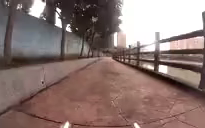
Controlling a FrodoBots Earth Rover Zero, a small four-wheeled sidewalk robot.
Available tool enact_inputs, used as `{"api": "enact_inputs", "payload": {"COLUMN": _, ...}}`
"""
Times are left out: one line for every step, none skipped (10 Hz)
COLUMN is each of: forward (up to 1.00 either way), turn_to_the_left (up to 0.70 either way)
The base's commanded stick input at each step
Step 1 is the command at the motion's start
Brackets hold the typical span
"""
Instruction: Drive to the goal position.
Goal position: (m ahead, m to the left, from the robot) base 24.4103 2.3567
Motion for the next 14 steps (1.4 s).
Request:
{"api": "enact_inputs", "payload": {"forward": 0.70, "turn_to_the_left": 0.00}}
{"api": "enact_inputs", "payload": {"forward": 0.70, "turn_to_the_left": 0.00}}
{"api": "enact_inputs", "payload": {"forward": 0.70, "turn_to_the_left": 0.00}}
{"api": "enact_inputs", "payload": {"forward": 0.70, "turn_to_the_left": 0.00}}
{"api": "enact_inputs", "payload": {"forward": 0.70, "turn_to_the_left": 0.00}}
{"api": "enact_inputs", "payload": {"forward": 0.70, "turn_to_the_left": 0.00}}
{"api": "enact_inputs", "payload": {"forward": 0.70, "turn_to_the_left": 0.00}}
{"api": "enact_inputs", "payload": {"forward": 0.70, "turn_to_the_left": 0.00}}
{"api": "enact_inputs", "payload": {"forward": 0.70, "turn_to_the_left": 0.00}}
{"api": "enact_inputs", "payload": {"forward": 0.70, "turn_to_the_left": 0.00}}
{"api": "enact_inputs", "payload": {"forward": 0.70, "turn_to_the_left": 0.00}}
{"api": "enact_inputs", "payload": {"forward": 0.70, "turn_to_the_left": 0.00}}
{"api": "enact_inputs", "payload": {"forward": 0.70, "turn_to_the_left": 0.00}}
{"api": "enact_inputs", "payload": {"forward": 0.70, "turn_to_the_left": -0.01}}
